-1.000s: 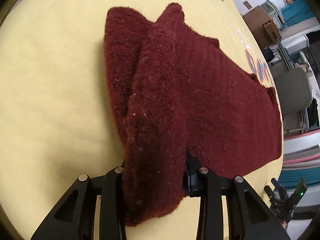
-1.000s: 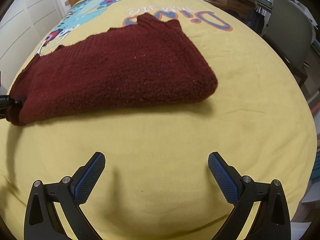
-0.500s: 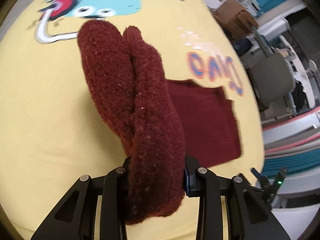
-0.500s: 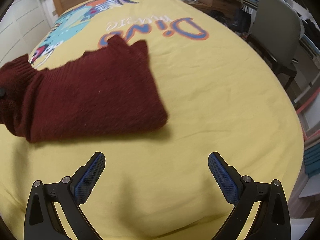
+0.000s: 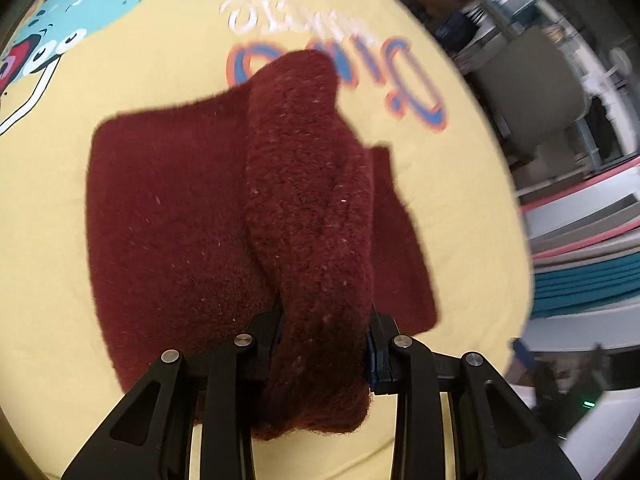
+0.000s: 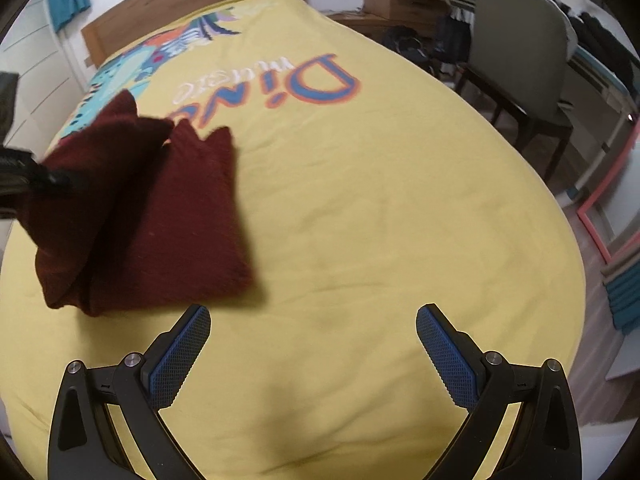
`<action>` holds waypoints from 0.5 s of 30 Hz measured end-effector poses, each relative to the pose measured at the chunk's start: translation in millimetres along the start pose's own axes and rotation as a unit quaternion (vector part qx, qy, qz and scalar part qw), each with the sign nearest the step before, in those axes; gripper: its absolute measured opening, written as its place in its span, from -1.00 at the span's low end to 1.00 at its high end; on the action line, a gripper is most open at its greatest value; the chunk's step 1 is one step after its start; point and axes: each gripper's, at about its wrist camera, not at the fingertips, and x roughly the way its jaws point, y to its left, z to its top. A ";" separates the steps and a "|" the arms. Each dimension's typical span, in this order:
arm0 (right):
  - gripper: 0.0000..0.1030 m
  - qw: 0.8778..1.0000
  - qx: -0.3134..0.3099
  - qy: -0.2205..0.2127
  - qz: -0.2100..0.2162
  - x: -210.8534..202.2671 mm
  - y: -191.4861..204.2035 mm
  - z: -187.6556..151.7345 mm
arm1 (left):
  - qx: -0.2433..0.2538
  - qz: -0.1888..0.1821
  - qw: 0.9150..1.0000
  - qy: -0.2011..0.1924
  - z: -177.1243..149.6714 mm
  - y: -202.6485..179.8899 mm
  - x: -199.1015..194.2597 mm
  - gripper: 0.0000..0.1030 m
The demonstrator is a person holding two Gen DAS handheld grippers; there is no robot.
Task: Fold small clothes
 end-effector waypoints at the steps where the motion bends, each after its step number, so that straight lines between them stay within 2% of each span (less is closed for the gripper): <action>1: 1.00 1.000 0.004 0.004 -0.001 0.9 -4.9 -2.6 | 0.002 0.014 1.000 0.000 -3.2 -2.8 5.9 -0.46; 3: 1.00 1.000 0.009 0.011 -0.002 3.9 -12.4 -7.3 | 0.011 0.036 0.999 -0.003 -3.3 -13.5 14.1 -0.43; 5: 1.00 1.000 0.012 0.019 -0.005 8.4 -18.2 -12.6 | 0.026 0.052 0.998 -0.007 -5.0 -22.8 17.0 -0.24; 9: 1.00 0.999 0.022 0.030 -0.002 15.5 -23.9 -20.4 | 0.022 0.046 0.999 0.001 -8.2 -26.4 14.5 0.00; 12: 1.00 0.999 0.027 0.036 0.004 19.0 -24.5 -24.0 | 0.011 0.034 0.999 -0.009 -10.0 -26.0 5.9 0.23; 14: 1.00 0.999 0.028 0.039 0.008 19.4 -23.3 -26.4 | 0.006 0.022 1.000 -0.009 -11.7 -24.9 -3.4 0.69; 15: 1.00 0.999 0.026 0.040 0.010 18.8 -22.8 -27.2 | 0.006 0.015 1.000 -0.009 -11.1 -26.4 -7.3 0.78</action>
